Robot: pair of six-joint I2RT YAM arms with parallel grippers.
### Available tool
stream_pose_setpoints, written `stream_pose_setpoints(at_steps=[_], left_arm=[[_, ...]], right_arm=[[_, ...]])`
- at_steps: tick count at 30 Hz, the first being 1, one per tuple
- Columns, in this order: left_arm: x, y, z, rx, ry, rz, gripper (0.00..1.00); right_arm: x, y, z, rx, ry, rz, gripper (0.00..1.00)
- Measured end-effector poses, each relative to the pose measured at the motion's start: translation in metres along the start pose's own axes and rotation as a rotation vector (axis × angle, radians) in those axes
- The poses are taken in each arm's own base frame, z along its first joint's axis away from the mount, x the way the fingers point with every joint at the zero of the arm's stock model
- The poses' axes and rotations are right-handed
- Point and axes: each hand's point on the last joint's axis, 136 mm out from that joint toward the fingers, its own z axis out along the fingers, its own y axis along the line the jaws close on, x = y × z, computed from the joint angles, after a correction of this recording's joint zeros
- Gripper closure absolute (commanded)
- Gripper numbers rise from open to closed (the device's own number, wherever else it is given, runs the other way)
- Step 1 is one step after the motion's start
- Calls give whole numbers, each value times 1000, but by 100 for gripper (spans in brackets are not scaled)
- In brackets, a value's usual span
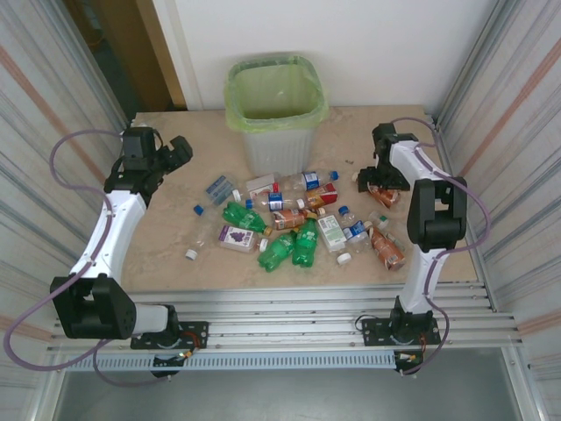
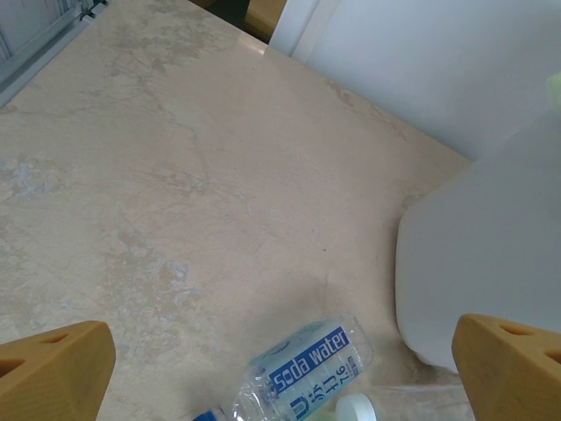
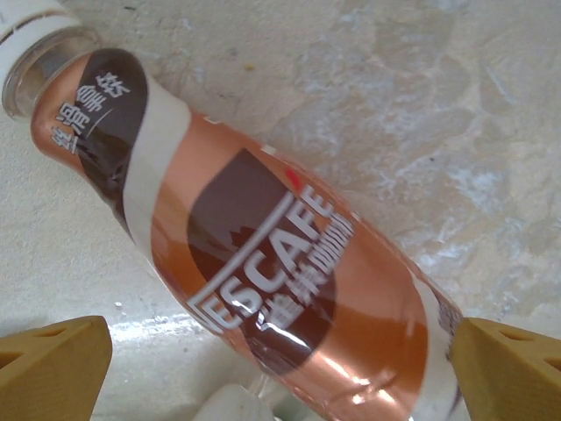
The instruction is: Put the plastic bottles in the bin
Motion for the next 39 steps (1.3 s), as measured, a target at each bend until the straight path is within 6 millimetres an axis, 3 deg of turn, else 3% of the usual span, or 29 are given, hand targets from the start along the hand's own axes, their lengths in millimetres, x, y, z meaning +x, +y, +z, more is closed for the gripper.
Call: stream_pose_setpoints(at_steps=[9, 16, 28, 39], left_arm=[[3, 6, 2, -11, 7, -8, 1], [2, 11, -3, -16, -2, -15, 1], [-4, 13, -13, -9, -24, -23, 1], [1, 21, -17, -22, -22, -30, 1]], right_arm=[[-6, 1, 18, 20, 32, -15, 2], [-11, -2, 27, -7, 45, 15, 22], [-17, 3, 40, -76, 67, 52, 43], [-36, 0, 41, -87, 34, 87, 81]])
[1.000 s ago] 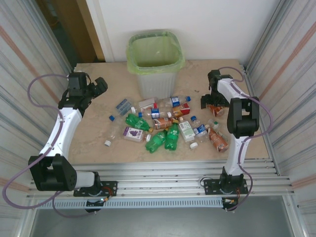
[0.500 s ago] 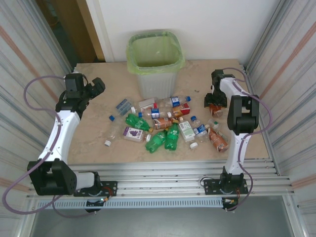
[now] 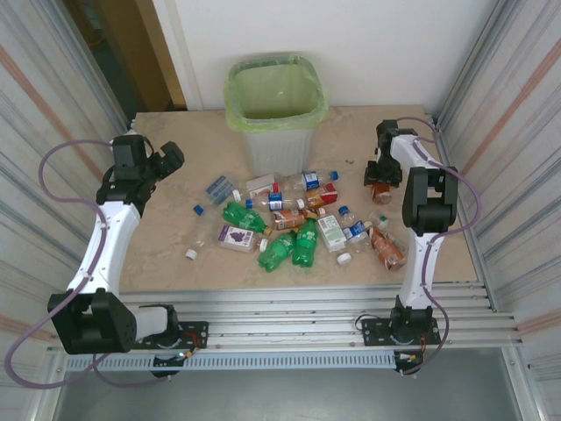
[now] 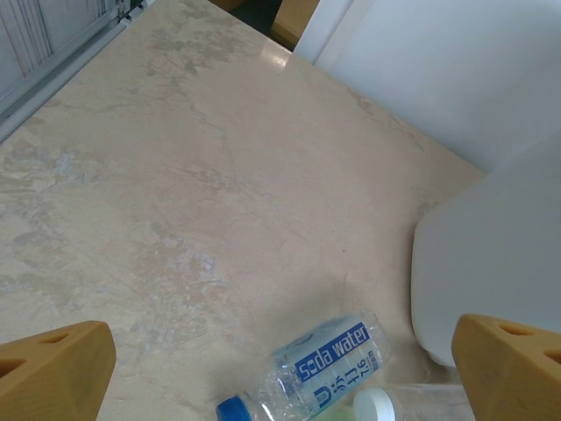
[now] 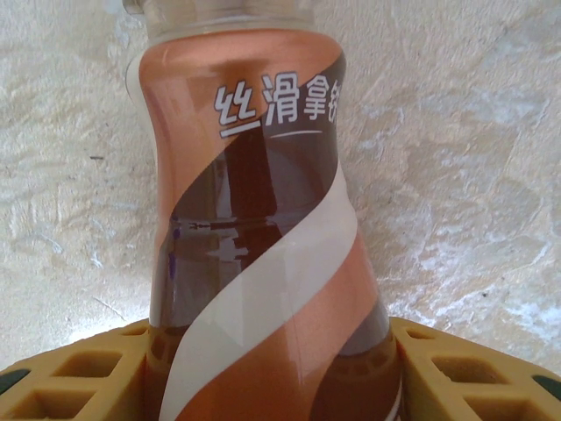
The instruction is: Put the plastic bottles in the bin
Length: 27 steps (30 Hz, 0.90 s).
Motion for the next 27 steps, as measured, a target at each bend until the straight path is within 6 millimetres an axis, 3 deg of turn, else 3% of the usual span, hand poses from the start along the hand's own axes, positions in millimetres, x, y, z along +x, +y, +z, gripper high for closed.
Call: stream_pose_setpoints(at_steps=[8, 13, 17, 20, 27], left_arm=[[3, 2, 1, -4, 6, -7, 1], [5, 5, 2, -11, 10, -10, 1], [5, 5, 2, -11, 10, -10, 1], [4, 7, 2, -13, 9, -13, 1], [4, 5, 2, -4, 10, -14, 1]], right_arm=[[-11, 4, -11, -26, -36, 37, 96], [-22, 6, -47, -60, -118, 89, 99], [-38, 10, -104, -113, -253, 131, 100], [-59, 20, -164, -177, -410, 145, 100], [-86, 74, -300, -374, -725, 68, 99]])
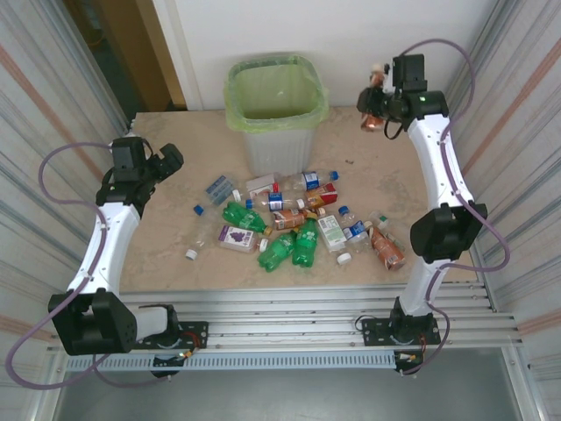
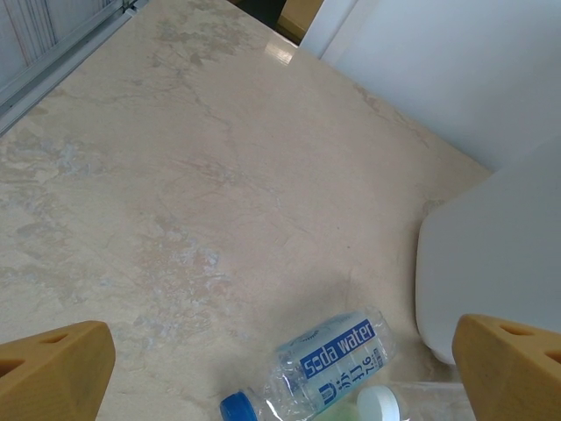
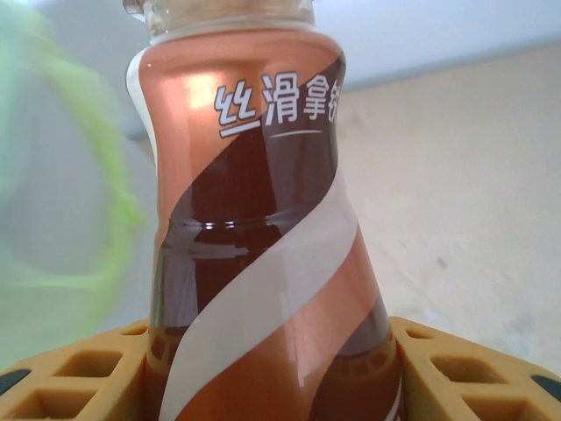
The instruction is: Put the plastic bottles in the bin
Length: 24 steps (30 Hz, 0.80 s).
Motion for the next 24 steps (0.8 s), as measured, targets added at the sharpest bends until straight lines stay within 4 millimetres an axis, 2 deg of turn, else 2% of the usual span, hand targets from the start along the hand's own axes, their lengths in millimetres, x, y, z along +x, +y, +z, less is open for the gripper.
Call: stream_pose_setpoints(at_steps=[6, 9, 12, 20, 24], left_arm=[[1, -1, 0, 7, 2, 0, 1], [2, -2, 1, 13, 7, 0, 1], [3, -3, 1, 23, 12, 0, 1], [3, -7, 2, 42, 12, 0, 1], [4, -10, 4, 60, 10, -1, 1]], right_arm=[[-50, 73, -35, -192, -165, -39, 97], [-60, 102, -37, -275, -214, -45, 95], [-62, 124, -26, -341, -231, -44, 94], [-46, 173, 28, -450, -222, -62, 90], [-37, 190, 43, -477, -220, -78, 88]])
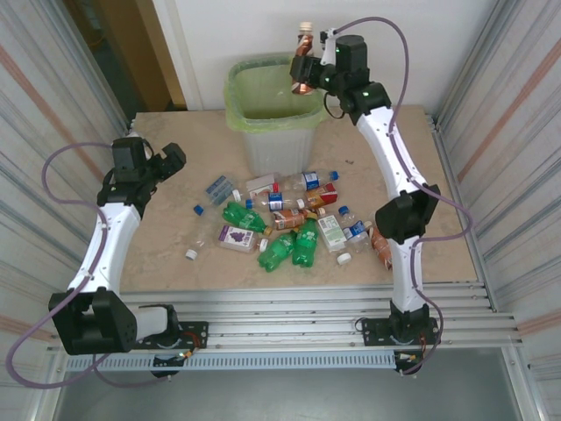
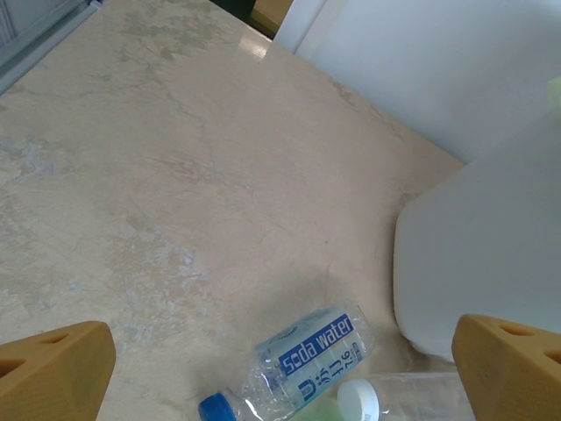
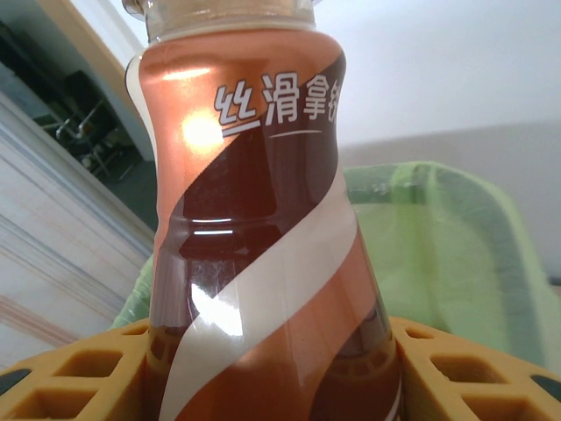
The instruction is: Put the plastic bottles in the bin
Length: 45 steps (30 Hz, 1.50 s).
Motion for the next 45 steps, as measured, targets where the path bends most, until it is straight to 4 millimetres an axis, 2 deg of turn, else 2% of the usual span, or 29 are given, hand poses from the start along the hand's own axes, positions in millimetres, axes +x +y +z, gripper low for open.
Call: stream_pose_setpoints(at_steps=[6, 13, 19, 26, 33, 45], left_arm=[[6, 0, 5, 8, 19, 0, 1], [6, 0, 5, 10, 18, 1, 1], [7, -1, 5, 14, 20, 1, 1], [7, -1, 5, 16, 22, 1, 1], [9, 0, 8, 13, 29, 0, 1], [14, -3, 11, 34, 54, 21, 1]], right_arm=[[19, 1, 19, 9, 20, -27, 80], [32, -13, 31, 50, 40, -52, 62], [36, -18, 33, 74, 50, -71, 57], [37, -20, 33, 87, 54, -81, 46], [38, -23, 32, 99, 57, -105, 28], [37, -19, 33, 91, 52, -123, 15]])
